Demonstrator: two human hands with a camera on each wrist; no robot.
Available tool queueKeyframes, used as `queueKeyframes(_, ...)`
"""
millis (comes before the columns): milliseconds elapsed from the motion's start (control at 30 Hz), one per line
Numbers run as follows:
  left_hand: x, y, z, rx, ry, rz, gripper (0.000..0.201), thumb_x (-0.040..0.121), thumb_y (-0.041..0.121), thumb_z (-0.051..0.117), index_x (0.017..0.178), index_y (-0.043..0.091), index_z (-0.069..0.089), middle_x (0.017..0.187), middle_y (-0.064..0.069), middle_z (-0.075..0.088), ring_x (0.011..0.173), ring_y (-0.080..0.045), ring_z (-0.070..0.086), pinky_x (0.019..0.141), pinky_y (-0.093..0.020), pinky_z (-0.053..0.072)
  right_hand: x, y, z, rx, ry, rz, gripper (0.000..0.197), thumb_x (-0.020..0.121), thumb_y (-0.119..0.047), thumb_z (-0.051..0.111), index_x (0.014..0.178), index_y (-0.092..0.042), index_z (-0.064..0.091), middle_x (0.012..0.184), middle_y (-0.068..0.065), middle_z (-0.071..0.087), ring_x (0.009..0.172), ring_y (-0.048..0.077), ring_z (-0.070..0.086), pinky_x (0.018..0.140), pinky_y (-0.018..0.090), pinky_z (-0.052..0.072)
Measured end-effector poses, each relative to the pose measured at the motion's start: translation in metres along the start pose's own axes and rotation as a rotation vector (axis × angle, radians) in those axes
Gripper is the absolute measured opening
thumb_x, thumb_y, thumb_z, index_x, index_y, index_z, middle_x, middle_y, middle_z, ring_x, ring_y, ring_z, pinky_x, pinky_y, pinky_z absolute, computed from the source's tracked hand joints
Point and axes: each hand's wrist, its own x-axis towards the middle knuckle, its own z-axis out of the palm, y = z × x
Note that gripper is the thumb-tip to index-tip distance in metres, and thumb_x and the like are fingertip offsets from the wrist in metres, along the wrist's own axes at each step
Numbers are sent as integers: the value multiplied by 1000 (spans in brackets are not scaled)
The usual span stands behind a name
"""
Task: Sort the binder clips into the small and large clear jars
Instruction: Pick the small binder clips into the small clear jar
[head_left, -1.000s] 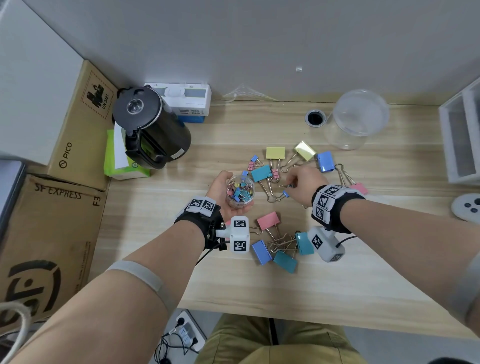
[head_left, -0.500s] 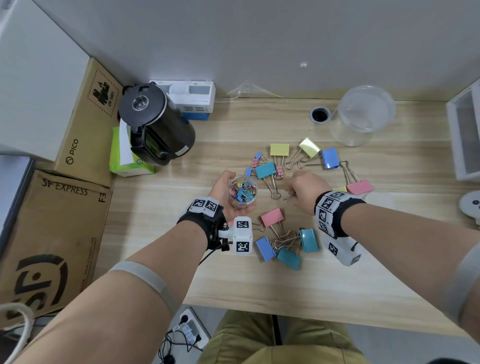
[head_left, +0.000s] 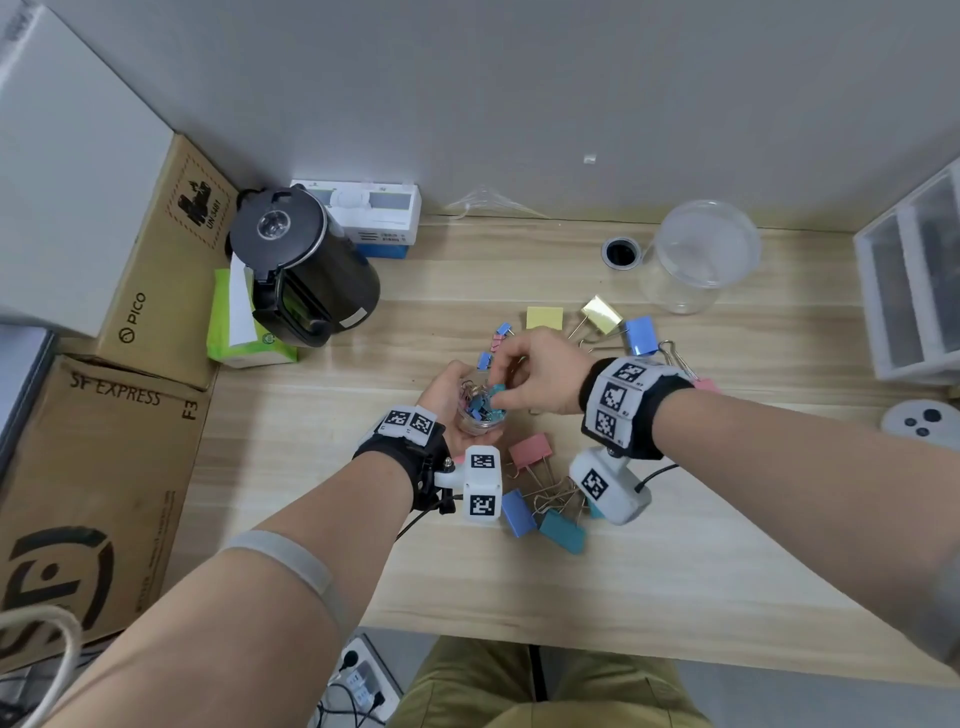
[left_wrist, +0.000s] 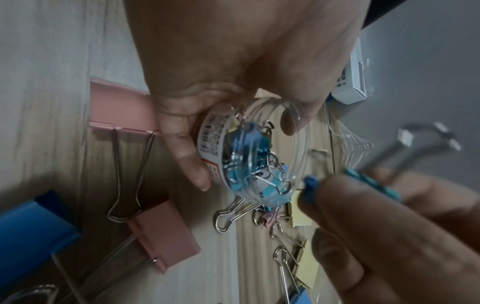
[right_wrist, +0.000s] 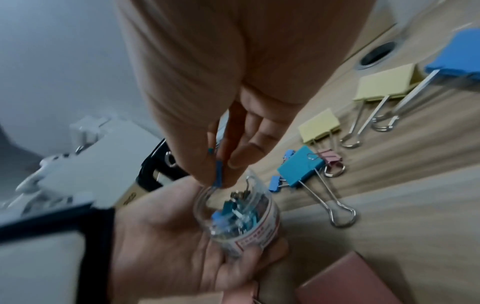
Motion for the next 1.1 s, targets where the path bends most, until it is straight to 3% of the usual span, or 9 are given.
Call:
queueKeyframes(100,1,4,0,3,-12,-2,34,98,34,44,88,7,63,66,-10,68,70,-24,62,73,-37,54,4,2,7,42,65,-20,17,74,-18,84,79,-20,68,81,-7,70,63,0,61,54,12,48)
queueKeyframes(167,0,6,-2,-3,-21,-9,35,97,31,45,87,5,65,65,-11,69,70,-24,61,70,-36,54,8,10,5,126,201,1,15,76,-23,81,78,-24,67,80,-7,70,62,3,61,59,23,53)
queueKeyframes(300,4,12,-12,-17,21,-20,37,97,33,47,89,2,66,63,-12,69,73,-26,60,64,-34,56,22,41,-14,101,340,162,14,80,-9,70,84,-22,66,80,-6,66,74,16,69,74,34,59)
queueKeyframes(400,9,16,-18,-49,39,-22,36,95,34,50,91,2,66,64,-13,70,75,-28,60,71,-38,56,25,63,-25,-174,317,225,17,80,-8,65,92,-20,66,89,-3,65,83,18,64,72,27,52)
queueKeyframes(500,11,20,-22,-40,43,-28,38,95,36,49,94,3,67,77,-15,69,78,-31,62,58,-32,58,27,76,-24,-379,269,164,28,79,-10,68,106,-18,66,106,1,60,84,16,57,81,32,52)
queueKeyframes(600,14,23,-27,-40,42,-41,40,95,39,49,97,3,67,88,-17,68,81,-32,65,61,-33,57,31,79,-15,-457,198,154,47,75,-25,80,119,-21,63,116,2,50,91,17,55,87,35,52)
queueKeyframes(700,19,27,-30,-30,48,-51,42,94,41,49,99,4,67,86,-17,70,79,-33,68,63,-33,55,38,81,-7,-541,167,152,52,77,-32,78,125,-24,60,117,4,49,102,24,55,90,41,51)
queueKeyframes(833,24,31,-33,-35,39,-53,43,94,42,48,101,5,68,86,-16,71,79,-34,68,64,-32,55,40,79,-5,-587,168,152,36,81,-24,73,116,-23,63,113,4,51,103,27,55,89,41,50)
queueKeyframes(1100,28,37,-24,-46,24,-57,41,94,37,48,102,2,68,90,-19,67,83,-32,62,49,-31,58,42,57,-21,-346,243,112,11,75,-25,67,86,-22,66,79,-8,63,76,16,62,70,36,56)
